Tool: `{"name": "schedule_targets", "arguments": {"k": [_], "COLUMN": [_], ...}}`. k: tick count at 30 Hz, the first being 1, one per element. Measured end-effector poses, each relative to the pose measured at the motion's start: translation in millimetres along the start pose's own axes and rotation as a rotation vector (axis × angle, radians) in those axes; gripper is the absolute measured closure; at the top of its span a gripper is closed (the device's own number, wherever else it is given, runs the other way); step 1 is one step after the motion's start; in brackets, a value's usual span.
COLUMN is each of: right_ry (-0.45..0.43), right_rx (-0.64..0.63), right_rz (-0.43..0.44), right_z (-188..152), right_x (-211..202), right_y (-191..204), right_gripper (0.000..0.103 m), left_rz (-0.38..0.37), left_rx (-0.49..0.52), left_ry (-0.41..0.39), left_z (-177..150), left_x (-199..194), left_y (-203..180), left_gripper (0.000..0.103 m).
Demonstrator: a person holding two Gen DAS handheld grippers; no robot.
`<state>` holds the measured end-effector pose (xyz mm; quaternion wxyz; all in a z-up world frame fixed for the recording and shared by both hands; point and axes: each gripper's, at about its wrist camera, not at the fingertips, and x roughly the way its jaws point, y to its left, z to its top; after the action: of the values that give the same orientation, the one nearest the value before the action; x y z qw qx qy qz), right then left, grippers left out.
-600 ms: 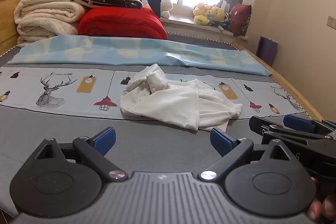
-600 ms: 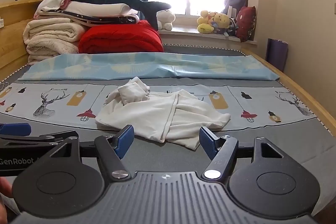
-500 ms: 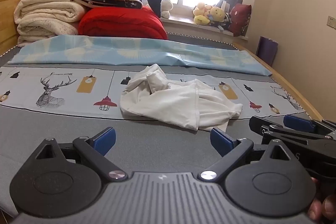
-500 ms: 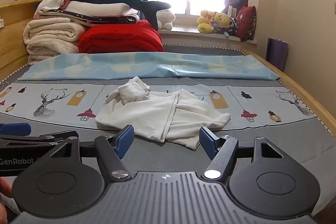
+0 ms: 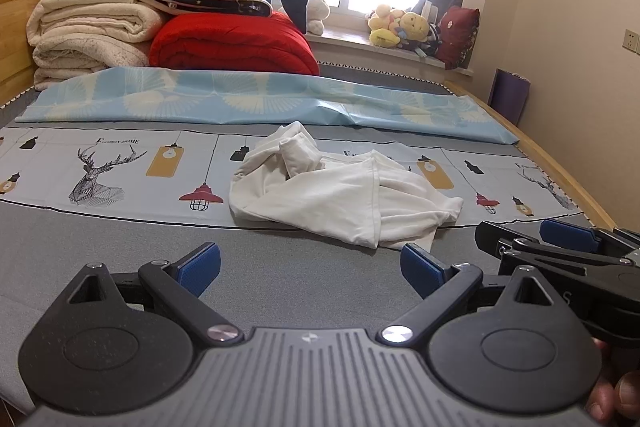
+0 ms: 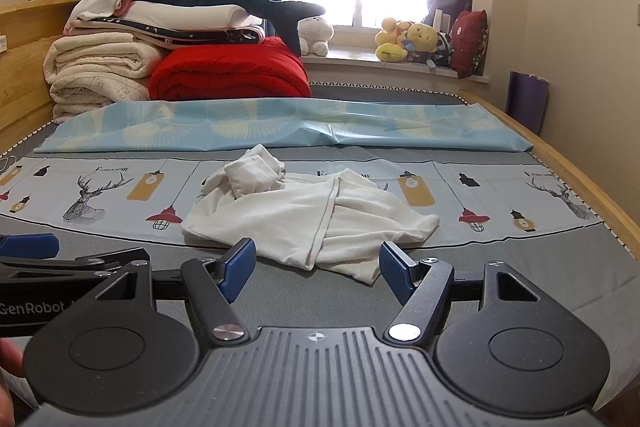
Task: Fold small clothes
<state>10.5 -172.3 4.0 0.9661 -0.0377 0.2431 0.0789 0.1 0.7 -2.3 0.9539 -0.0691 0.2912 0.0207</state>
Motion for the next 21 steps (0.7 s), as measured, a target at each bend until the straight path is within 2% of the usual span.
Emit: {"name": "schedule_targets", "arguments": {"k": [9, 15, 16, 17, 18, 20, 21], "right_ry": [-0.003, -0.033, -0.039, -0.051, -0.060, -0.073, -0.081], "right_rx": [-0.001, -0.006, 0.000, 0.007, 0.013, 0.026, 0.032], "right_rz": [0.002, 0.005, 0.004, 0.003, -0.002, -0.006, -0.001], "right_z": [-1, -4, -4, -5, -4, -4, -5], "right_x": [0, -3, -4, -5, -4, -2, -1], "right_y": [1, 0, -1, -2, -3, -8, -10], "right_gripper": [0.035, 0.036, 0.036, 0.038, 0.039, 0.058, 0.063], "left_rz": [-0.001, 0.021, 0.026, 0.034, 0.042, 0.055, 0.060], "left_rx": [0.002, 0.039, 0.050, 0.064, 0.077, 0.091, 0.088], "left_ry": [-0.003, -0.011, -0.014, -0.018, -0.014, -0.005, 0.002], "left_z": [-2, -1, -2, -2, -2, -2, -2], "left_x": [0, -1, 0, 1, 2, 5, 7], "left_y": [-1, -2, -1, -2, -1, 2, 5], "left_gripper": [0.005, 0.006, 0.012, 0.024, 0.030, 0.056, 0.063]}}
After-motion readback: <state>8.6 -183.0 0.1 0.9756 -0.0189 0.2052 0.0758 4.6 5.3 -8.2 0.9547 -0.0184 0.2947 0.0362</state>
